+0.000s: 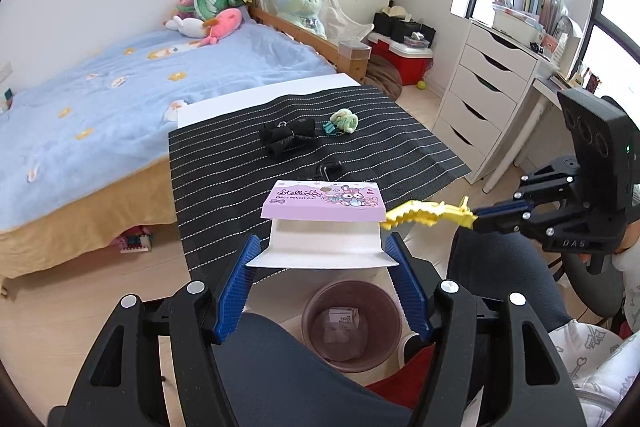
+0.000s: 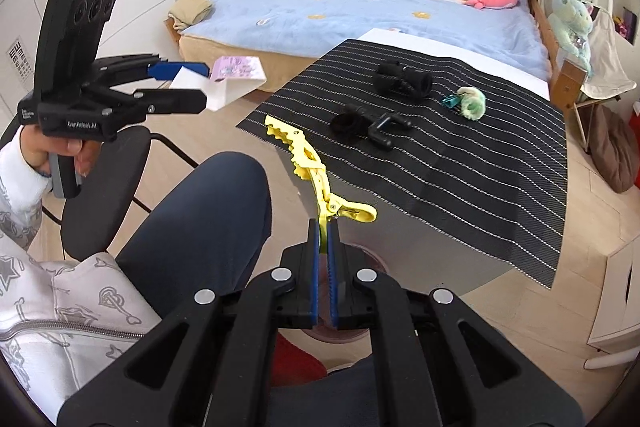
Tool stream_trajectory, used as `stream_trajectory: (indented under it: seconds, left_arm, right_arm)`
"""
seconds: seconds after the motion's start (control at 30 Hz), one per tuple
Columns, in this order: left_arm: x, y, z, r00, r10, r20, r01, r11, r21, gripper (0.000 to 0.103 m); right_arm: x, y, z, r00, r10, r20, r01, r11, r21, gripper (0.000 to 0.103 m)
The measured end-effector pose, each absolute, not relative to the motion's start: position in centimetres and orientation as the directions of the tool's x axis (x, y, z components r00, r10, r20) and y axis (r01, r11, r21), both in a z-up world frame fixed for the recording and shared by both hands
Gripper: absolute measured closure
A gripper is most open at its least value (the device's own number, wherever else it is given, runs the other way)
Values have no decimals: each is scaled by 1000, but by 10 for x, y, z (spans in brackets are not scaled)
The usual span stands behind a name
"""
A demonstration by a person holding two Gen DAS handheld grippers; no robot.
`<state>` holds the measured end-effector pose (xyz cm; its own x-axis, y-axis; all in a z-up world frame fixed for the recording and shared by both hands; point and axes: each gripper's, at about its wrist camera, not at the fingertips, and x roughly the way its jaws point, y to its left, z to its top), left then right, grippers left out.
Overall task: Collect trash
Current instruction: 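Carry the clip over the pink bin and release it with the right gripper while the left holds the card, then carry the pink card box over the bin and open the left gripper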
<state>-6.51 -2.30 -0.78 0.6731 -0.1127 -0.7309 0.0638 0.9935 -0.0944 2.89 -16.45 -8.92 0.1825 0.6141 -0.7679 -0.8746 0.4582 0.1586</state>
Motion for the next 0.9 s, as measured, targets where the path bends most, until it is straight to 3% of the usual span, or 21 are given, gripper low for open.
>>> stream_trajectory:
  seconds: [0.13,0.23,0.27,0.47,0.9]
  left_arm:
    - [-66,-24,-6,676,-119,-727,73,993,-95,40]
    - [-66,-25,-7,674,-124,-728,79,992,-96,40]
    - [-66,-25,-7,672,-127,-730,82,992,-97,40]
    - [-67,-30,-9,657,-153,-738,112,988,-105,40]
    - [-64,-43,-9,635,-195,-747,168,979,-113,40]
  right_arm:
    - [26,-158,-92,168,612,-772,-885,439,156,93]
    - [27,-159,-93,180,617,-767,-876,455,161,27]
    - [27,-161,-91,182,629,-756,-871,460,173,22]
    - [36,-169,-88,210,637,-742,-838,508,199,12]
    - [42,-176,-71,256,633,-731,-794,568,214,6]
